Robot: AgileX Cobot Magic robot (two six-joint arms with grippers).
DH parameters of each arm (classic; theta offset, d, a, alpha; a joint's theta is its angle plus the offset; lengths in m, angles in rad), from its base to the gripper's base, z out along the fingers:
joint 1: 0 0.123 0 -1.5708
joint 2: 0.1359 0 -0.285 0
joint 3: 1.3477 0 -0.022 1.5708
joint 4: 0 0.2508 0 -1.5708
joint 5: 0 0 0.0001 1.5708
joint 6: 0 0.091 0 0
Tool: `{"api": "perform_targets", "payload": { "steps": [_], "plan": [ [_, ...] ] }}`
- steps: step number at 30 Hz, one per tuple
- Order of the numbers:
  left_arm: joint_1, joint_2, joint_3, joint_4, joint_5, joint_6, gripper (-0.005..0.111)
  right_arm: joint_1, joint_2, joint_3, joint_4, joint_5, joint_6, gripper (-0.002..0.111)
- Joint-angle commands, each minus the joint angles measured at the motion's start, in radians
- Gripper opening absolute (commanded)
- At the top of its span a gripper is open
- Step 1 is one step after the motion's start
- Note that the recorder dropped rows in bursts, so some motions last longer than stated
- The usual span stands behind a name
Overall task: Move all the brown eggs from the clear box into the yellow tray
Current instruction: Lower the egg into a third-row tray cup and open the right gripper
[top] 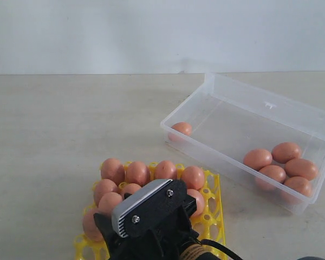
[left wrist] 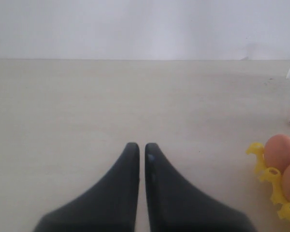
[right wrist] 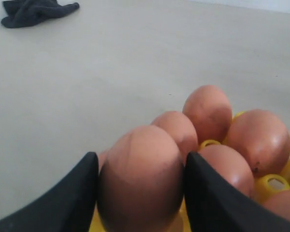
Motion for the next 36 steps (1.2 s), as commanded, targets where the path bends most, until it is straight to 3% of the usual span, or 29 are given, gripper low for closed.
{"api": "perform_targets", "payload": {
  "steps": [1,12,21,29,36],
  "plan": [
    [-0.004,-0.003,-0.002,-0.008,-0.011,-0.007,0.004,0.003,-0.005,0.003,0.020,-0.007,-0.014,0.000],
    [-0.004,-0.003,-0.002,-0.008,-0.011,-0.007,0.004,0.003,-0.003,0.003,0.021,-0.158,-0.127,0.000],
    [-0.004,-0.003,-0.002,-0.008,-0.011,-0.007,0.004,0.003,0.054,0.003,0.085,-0.158,0.178,0.000],
    [-0.004,-0.003,-0.002,-0.008,-0.011,-0.007,0.004,0.003,0.087,0.003,0.009,-0.158,0.191,0.000],
    [-0.004,-0.003,-0.002,-0.008,-0.011,-0.007,0.004,0.134,0.087,0.003,0.207,-0.145,0.067,0.000]
  ]
}}
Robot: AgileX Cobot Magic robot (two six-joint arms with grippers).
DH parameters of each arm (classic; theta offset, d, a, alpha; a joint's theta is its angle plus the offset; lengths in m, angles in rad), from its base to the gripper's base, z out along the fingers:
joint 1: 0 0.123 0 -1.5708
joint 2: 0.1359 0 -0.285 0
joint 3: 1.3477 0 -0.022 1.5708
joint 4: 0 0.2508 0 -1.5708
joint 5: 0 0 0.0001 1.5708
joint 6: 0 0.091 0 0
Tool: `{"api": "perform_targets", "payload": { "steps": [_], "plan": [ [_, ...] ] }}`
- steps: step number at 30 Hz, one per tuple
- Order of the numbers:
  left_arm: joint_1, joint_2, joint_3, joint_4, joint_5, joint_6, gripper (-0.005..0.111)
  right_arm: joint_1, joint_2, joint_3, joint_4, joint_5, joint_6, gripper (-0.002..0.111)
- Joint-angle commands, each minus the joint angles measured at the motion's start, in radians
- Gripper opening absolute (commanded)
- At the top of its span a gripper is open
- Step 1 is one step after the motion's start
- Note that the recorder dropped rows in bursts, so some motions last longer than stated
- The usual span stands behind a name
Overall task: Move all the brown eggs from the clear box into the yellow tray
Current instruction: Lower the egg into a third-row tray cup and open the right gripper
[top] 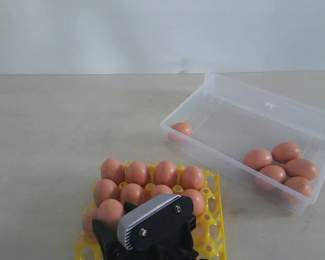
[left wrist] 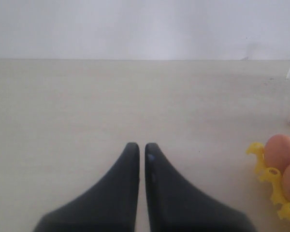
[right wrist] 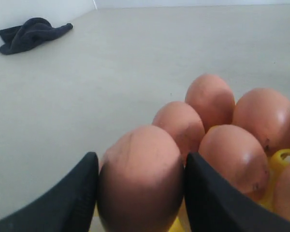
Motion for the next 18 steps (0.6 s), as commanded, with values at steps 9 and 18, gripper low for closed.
{"api": "perform_targets", "payload": {
  "steps": [9,18],
  "plan": [
    [-0.004,-0.003,-0.002,-0.008,-0.011,-0.007,0.004,0.050,-0.001,0.002,0.181,0.033,-0.147,0.000],
    [-0.004,-0.003,-0.002,-0.008,-0.011,-0.007,0.004,0.050,-0.001,0.000,0.184,0.066,-0.146,0.000]
  ]
}}
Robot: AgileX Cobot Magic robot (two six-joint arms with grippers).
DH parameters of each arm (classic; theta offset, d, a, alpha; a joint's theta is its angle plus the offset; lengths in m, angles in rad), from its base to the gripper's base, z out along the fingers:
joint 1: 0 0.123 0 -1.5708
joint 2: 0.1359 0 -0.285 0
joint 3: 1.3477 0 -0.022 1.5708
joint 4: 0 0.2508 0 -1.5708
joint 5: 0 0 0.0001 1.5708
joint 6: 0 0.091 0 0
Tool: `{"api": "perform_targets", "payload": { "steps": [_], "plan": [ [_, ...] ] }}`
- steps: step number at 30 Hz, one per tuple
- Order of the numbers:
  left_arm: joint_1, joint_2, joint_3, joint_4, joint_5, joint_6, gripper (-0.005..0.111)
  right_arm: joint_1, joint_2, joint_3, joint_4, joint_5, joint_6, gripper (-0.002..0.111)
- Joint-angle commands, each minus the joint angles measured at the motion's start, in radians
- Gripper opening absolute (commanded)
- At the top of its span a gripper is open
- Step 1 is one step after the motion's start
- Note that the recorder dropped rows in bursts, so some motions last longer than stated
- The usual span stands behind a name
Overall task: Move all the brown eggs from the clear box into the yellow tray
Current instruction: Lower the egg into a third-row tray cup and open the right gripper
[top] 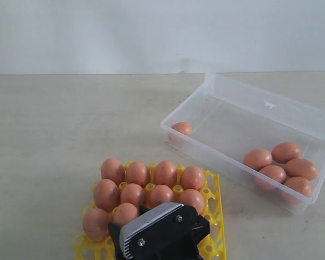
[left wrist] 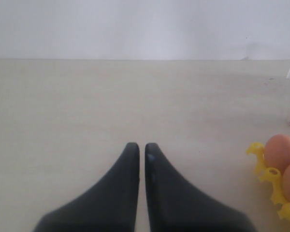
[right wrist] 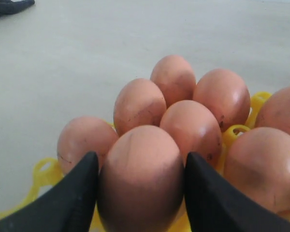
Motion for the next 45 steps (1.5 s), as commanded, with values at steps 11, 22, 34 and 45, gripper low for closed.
{"api": "perform_targets", "payload": {
  "steps": [11,22,34,45],
  "plan": [
    [-0.004,-0.003,-0.002,-0.008,-0.011,-0.007,0.004,0.001,-0.043,0.000,-0.002,0.027,0.011,0.025],
    [-0.004,-0.003,-0.002,-0.008,-0.011,-0.007,0.004,0.001,-0.043,0.000,-0.002,0.113,0.013,0.053],
    [-0.004,-0.003,-0.002,-0.008,-0.011,-0.007,0.004,0.001,-0.046,0.000,-0.002,0.057,0.012,0.031],
    [-0.004,-0.003,-0.002,-0.008,-0.011,-0.007,0.004,0.001,-0.055,0.000,-0.021,0.023,0.017,0.011]
  ]
}}
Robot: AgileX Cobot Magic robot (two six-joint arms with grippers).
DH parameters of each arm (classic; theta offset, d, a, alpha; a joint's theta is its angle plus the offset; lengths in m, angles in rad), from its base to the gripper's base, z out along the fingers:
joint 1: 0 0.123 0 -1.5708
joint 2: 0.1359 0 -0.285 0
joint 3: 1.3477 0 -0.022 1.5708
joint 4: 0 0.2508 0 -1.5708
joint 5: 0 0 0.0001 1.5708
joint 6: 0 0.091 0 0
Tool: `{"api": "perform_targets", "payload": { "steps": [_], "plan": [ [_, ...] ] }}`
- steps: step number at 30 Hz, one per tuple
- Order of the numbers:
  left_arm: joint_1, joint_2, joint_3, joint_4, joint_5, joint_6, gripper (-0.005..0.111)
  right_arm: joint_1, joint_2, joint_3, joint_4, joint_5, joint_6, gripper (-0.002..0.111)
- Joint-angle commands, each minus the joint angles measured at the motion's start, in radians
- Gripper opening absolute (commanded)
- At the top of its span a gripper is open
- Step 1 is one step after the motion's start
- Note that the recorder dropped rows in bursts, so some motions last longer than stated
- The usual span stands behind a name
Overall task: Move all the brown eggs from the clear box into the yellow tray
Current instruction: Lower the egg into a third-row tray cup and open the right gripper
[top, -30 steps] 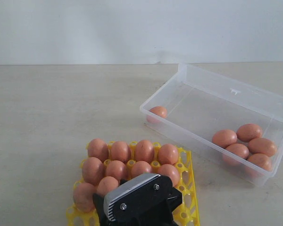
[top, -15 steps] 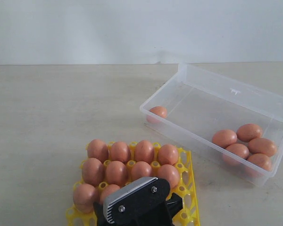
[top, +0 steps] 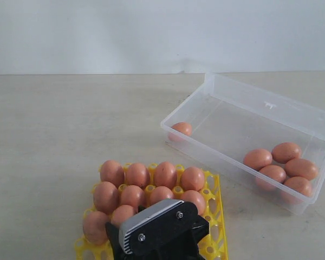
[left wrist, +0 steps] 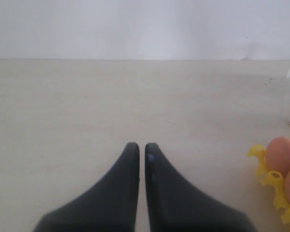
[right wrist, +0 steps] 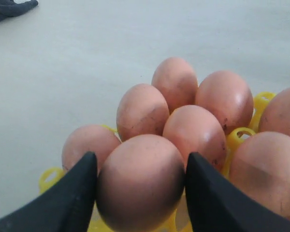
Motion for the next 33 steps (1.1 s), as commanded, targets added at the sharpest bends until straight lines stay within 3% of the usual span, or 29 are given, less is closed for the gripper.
{"api": "perform_targets", "payload": {
  "steps": [1,5,10,13,33],
  "plan": [
    [-0.004,-0.003,-0.002,-0.008,-0.011,-0.007,0.004,0.001,-0.030,0.000,-0.032,-0.019,0.008,0.011],
    [-0.004,-0.003,-0.002,-0.008,-0.011,-0.007,0.004,0.001,-0.105,0.000,-0.034,0.028,0.008,0.011],
    [-0.004,-0.003,-0.002,-0.008,-0.011,-0.007,0.004,0.001,-0.217,0.000,0.166,0.325,-0.038,0.011],
    [-0.004,-0.003,-0.002,-0.008,-0.011,-0.007,0.004,0.001,-0.258,0.000,0.175,0.433,-0.078,0.011],
    [-0.004,-0.003,-0.002,-0.008,-0.011,-0.007,0.004,0.001,-0.270,0.000,0.176,0.369,-0.144,0.011]
  ]
}}
